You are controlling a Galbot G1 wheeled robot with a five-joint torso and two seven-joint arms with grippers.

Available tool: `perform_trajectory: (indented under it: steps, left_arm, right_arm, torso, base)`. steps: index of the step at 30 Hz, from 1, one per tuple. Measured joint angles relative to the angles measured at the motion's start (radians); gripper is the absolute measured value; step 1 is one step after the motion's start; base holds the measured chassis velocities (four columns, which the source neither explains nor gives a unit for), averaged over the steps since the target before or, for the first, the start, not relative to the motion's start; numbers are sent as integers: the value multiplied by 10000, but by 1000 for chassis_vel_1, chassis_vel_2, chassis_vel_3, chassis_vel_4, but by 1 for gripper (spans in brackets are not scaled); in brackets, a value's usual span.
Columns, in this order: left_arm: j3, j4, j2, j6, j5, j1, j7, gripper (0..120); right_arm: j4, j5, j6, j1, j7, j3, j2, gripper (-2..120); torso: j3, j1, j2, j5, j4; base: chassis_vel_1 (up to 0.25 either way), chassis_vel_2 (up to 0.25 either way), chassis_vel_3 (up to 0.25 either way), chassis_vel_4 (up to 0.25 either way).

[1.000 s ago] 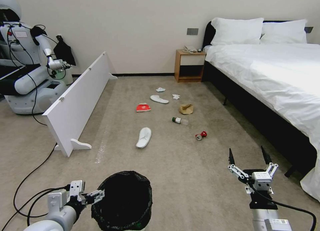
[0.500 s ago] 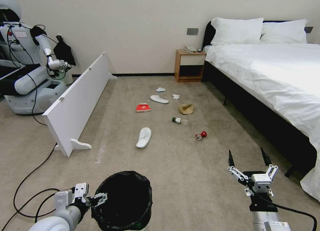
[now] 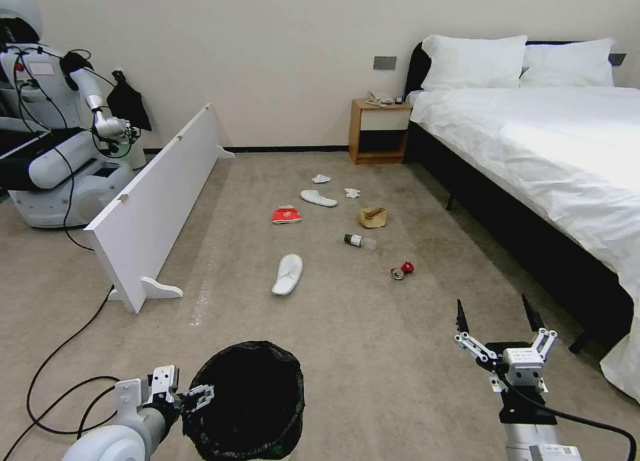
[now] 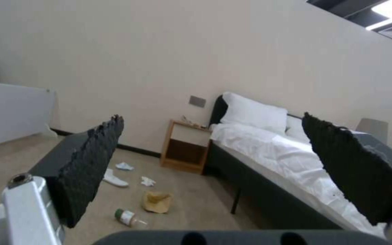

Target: Pick up the trash bin, then pick up the garbage from the floor and place it into the trash bin.

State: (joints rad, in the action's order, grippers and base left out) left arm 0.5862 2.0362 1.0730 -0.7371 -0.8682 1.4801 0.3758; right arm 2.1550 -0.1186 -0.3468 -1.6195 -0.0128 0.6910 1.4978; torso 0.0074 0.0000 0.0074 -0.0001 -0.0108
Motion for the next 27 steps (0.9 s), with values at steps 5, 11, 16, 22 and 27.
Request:
perform_trajectory:
  steps: [5, 11, 16, 22, 27]
  left_arm:
    - [-58, -141, -28, 5, -149, -32, 17, 53]
    - [-262, -283, -30, 9, -261, -132, 31, 33]
    - [-396, -480, -21, 14, -257, -201, 72, 12]
    - [-456, -467, -11, 22, -265, -197, 67, 3]
    - [-431, -364, 72, 25, -198, -109, 71, 3]
  right_arm:
    - [87, 2, 30, -14, 1, 3, -32, 100]
    - [157, 16, 50, -47, 1, 11, -41, 100]
    - [215, 21, 51, -103, 1, 16, -43, 100]
    - [246, 26, 51, -125, 2, 14, -62, 100]
    - [247, -3, 52, -157, -12, 7, -63, 100]
  torso:
    - [0, 0, 0, 0, 0]
    - [0, 0, 0, 0, -1]
    - [0, 0, 0, 1, -1]
    - [0, 0, 0, 2, -1]
    - [0, 0, 0, 1, -1]
  base:
    - [0, 0, 0, 0]
    - [0, 0, 0, 0]
    - [0, 0, 0, 0]
    - [0, 0, 0, 0]
    - [0, 0, 0, 0]
